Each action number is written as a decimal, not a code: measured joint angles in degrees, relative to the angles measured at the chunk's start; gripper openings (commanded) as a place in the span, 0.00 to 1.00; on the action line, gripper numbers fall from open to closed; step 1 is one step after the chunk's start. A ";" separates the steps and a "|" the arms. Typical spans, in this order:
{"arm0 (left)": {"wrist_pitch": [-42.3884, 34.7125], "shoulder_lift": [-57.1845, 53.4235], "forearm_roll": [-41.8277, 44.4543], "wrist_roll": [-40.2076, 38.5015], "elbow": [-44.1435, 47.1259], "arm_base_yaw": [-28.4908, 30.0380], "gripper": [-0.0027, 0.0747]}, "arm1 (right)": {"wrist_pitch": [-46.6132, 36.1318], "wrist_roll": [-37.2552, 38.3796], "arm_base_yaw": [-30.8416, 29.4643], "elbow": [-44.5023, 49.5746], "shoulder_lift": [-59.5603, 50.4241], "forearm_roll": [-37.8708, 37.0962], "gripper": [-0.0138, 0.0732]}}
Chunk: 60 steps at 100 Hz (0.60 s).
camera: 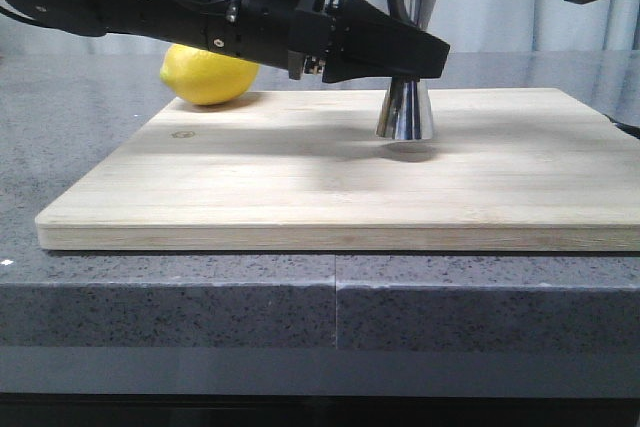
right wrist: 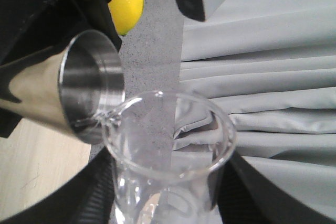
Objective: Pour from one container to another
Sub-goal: 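Tilt the glass beaker upright and lift it away with the right gripper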
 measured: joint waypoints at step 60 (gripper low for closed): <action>0.00 0.00 0.00 0.00 0.00 0.00 0.01 | -0.31 11.93 0.00 0.00 0.00 7.07 0.50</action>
